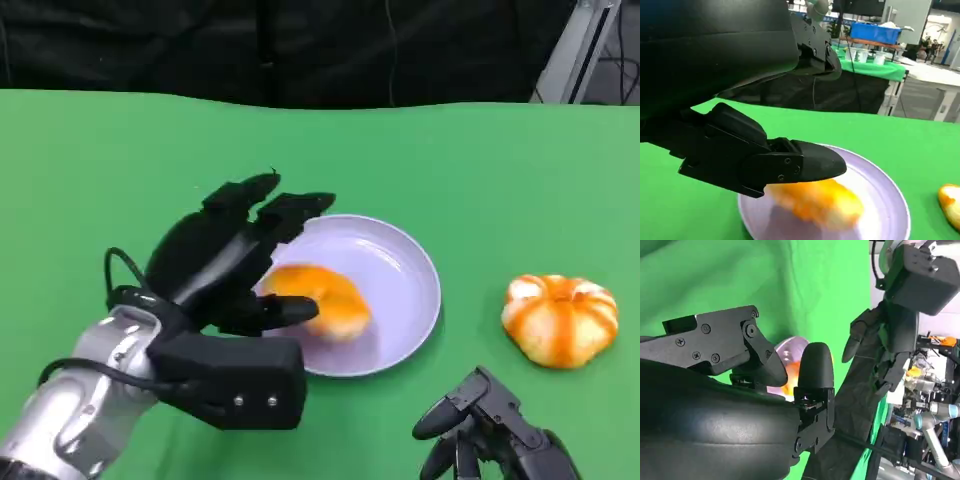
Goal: Grasp the bread from the table and place it into the plate.
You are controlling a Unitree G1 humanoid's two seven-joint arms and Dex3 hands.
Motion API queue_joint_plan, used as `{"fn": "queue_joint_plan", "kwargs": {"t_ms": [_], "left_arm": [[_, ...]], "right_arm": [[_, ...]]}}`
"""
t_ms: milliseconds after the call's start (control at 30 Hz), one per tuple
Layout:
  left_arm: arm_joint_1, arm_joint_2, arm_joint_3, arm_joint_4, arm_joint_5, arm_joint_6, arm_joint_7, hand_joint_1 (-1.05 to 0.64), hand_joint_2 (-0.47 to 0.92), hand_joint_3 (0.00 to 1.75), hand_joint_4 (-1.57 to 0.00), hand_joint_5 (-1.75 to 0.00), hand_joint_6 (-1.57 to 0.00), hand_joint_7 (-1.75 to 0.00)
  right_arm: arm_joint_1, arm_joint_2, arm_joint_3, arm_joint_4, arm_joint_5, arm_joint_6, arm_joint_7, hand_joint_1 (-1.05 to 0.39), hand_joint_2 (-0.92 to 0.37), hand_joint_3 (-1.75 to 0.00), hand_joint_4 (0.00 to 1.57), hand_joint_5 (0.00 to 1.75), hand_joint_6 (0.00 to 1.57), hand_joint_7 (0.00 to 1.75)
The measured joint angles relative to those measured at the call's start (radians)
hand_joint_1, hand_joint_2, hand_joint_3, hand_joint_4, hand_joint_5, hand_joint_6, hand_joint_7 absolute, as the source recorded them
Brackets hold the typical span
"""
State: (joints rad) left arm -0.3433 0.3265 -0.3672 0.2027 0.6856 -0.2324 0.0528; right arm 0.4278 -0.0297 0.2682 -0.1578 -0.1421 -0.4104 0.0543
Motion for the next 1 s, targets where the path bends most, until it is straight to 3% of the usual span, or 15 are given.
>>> {"fn": "queue_joint_plan", "kwargs": {"t_ms": [367, 600, 667, 800, 833, 900, 1000], "left_arm": [[0.095, 0.055, 0.050, -0.083, -0.058, -0.017, -0.041, -0.77, 0.92, 0.52, 0.00, 0.00, -0.06, -0.14], [0.215, 0.073, 0.146, -0.152, -0.166, -0.132, -0.031, -0.70, 0.92, 0.49, -0.19, -0.12, -0.21, -0.18], [0.261, 0.071, 0.180, -0.152, -0.203, -0.182, -0.010, -0.64, 0.92, 0.42, -0.32, -0.22, -0.33, -0.18], [0.325, 0.050, 0.237, -0.137, -0.262, -0.287, 0.051, -0.62, 0.92, 0.40, -0.35, -0.25, -0.36, -0.17], [0.329, 0.049, 0.243, -0.133, -0.262, -0.296, 0.053, -0.59, 0.92, 0.38, -0.43, -0.31, -0.44, -0.20], [0.334, 0.036, 0.256, -0.110, -0.288, -0.337, 0.058, -0.45, 0.92, 0.29, -0.65, -0.58, -0.71, -0.30], [0.393, -0.088, 0.298, -0.001, -0.500, -0.508, 0.095, -0.34, 0.92, 0.22, -0.74, -0.85, -0.86, -0.41]], "right_arm": [[0.002, -0.002, -0.003, -0.003, 0.002, 0.001, 0.004, -0.04, -0.92, -1.21, 0.41, 1.75, 0.19, 1.75], [0.001, -0.002, -0.006, -0.002, 0.007, 0.001, 0.009, -0.04, -0.92, -1.20, 0.40, 1.75, 0.19, 1.75], [0.000, -0.002, -0.006, -0.002, 0.006, 0.002, 0.010, -0.04, -0.92, -1.20, 0.40, 1.75, 0.19, 1.75], [0.001, -0.002, -0.007, -0.002, 0.006, 0.002, 0.009, -0.04, -0.92, -1.20, 0.41, 1.75, 0.18, 1.75], [0.001, -0.002, -0.007, -0.002, 0.006, 0.002, 0.009, -0.04, -0.92, -1.20, 0.41, 1.75, 0.18, 1.75], [0.000, -0.002, -0.007, -0.002, 0.005, 0.002, 0.010, -0.04, -0.92, -1.20, 0.41, 1.75, 0.18, 1.75], [0.002, -0.002, -0.011, 0.000, 0.005, 0.001, 0.010, -0.04, -0.92, -1.21, 0.41, 1.75, 0.18, 1.75]]}}
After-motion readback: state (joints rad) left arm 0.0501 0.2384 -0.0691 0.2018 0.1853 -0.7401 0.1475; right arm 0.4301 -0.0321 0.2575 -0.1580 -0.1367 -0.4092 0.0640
